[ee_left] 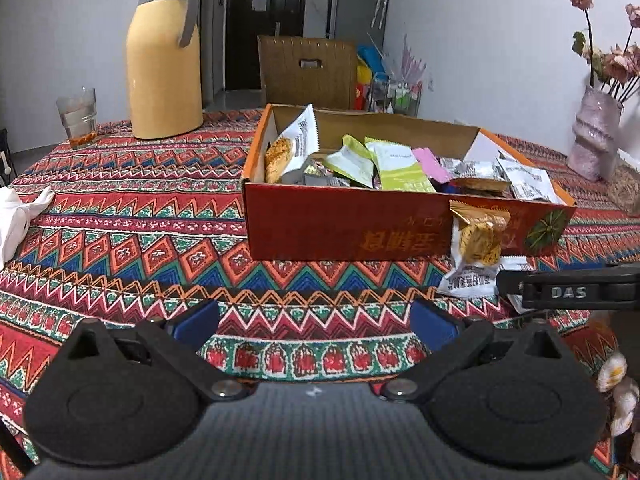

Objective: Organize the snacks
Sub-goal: 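Grasp a white printed packet with the right gripper while the left gripper grasps the cookie packet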

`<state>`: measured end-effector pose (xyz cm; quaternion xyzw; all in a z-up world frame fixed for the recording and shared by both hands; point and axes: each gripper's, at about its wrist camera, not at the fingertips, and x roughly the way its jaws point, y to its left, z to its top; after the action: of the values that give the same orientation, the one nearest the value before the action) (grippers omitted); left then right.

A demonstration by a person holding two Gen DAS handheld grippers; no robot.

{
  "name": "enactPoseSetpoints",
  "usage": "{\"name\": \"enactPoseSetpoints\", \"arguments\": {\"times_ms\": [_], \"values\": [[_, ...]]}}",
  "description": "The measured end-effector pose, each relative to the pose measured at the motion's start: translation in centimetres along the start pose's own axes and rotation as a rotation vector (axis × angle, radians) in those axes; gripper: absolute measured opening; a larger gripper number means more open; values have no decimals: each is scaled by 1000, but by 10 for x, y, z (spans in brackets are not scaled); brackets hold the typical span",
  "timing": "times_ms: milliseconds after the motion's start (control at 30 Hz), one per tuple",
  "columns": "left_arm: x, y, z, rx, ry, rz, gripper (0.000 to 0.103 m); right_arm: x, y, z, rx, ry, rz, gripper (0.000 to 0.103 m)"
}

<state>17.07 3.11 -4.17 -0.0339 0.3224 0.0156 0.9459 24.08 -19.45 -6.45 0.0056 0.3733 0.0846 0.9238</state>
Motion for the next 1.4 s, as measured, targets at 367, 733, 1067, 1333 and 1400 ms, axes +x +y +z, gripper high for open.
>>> {"name": "enactPoseSetpoints", "arguments": {"times_ms": [367,733,1067,1333,1400], "values": [[0,4,-1,-17,-9,-35,103,-1,17,-13,-71,-23,4,42],[-1,-6,4,6,28,-49,103,-44,-32,-23,-4,-159,-29,40],[4,-69,32,77,33,-59,103,-53,-68,-33,102,-242,-26,40],[51,-104,37,-11,106,9,103,-54,-73,-37,145,-284,-16,40],[58,-110,36,-13,106,19,101,-52,-74,-37,149,-275,-15,40]]}}
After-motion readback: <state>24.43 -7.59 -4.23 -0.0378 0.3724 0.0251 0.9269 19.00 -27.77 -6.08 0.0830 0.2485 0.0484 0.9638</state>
